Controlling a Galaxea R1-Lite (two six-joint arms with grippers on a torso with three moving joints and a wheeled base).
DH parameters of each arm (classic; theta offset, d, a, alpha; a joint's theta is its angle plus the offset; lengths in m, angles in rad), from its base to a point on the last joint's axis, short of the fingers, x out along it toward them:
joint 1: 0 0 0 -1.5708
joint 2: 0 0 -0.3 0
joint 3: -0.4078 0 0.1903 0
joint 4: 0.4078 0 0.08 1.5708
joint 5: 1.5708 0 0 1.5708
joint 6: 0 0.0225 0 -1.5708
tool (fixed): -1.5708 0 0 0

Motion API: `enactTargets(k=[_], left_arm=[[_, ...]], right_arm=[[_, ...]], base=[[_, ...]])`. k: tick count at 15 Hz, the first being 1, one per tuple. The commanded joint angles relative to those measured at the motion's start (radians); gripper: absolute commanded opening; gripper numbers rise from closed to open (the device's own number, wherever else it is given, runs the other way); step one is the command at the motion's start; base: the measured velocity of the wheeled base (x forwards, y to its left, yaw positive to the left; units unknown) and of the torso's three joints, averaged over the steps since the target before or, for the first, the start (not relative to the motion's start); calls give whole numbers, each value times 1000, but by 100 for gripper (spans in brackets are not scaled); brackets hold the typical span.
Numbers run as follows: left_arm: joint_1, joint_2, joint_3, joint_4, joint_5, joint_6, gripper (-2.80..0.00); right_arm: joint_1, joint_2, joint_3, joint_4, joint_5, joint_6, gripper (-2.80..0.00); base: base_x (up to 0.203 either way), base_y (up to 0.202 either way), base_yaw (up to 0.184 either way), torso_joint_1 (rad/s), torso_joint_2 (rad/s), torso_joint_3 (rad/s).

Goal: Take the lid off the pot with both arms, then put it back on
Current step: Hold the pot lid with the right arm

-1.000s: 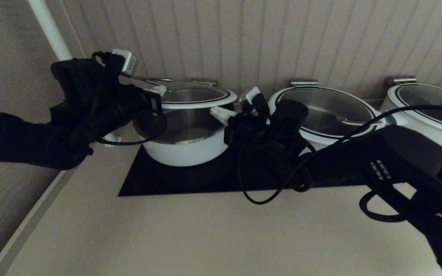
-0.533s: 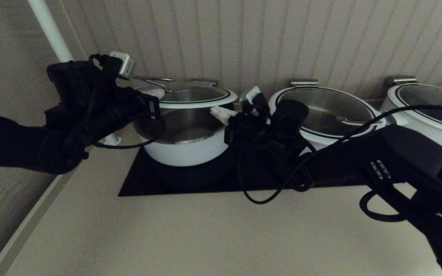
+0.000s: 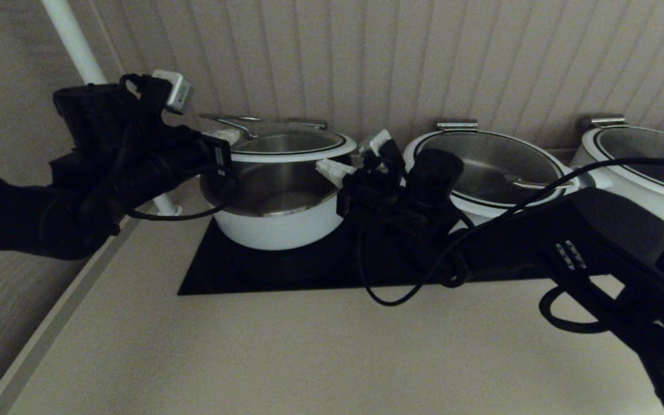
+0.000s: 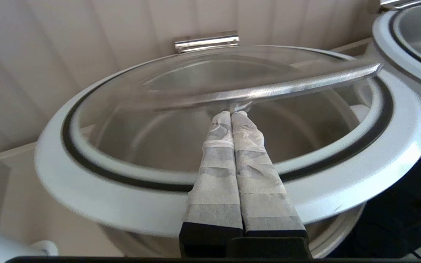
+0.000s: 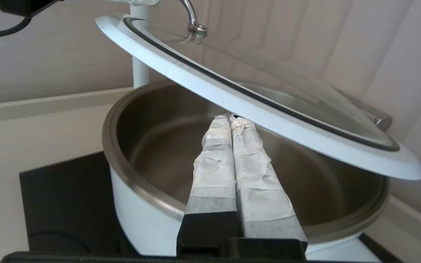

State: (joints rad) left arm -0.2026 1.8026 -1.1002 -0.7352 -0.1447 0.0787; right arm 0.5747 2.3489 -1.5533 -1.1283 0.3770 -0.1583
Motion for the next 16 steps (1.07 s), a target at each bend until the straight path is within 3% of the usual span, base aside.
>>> enactTargets(k=[1, 12, 16], left_arm=[[11, -8, 0, -3, -1, 1, -280], [45, -99, 153, -1, -1, 6, -280], [65, -111, 156, -3, -1, 4, -280]], right_arm=[[1, 8, -22, -2, 2, -1, -280], [1, 12, -48, 21, 2, -1, -280], [-1, 10, -48, 19, 2, -1, -280]], base=[[0, 0, 0, 0, 0, 0], [0, 0, 0, 0, 0, 0], [0, 0, 0, 0, 0, 0]])
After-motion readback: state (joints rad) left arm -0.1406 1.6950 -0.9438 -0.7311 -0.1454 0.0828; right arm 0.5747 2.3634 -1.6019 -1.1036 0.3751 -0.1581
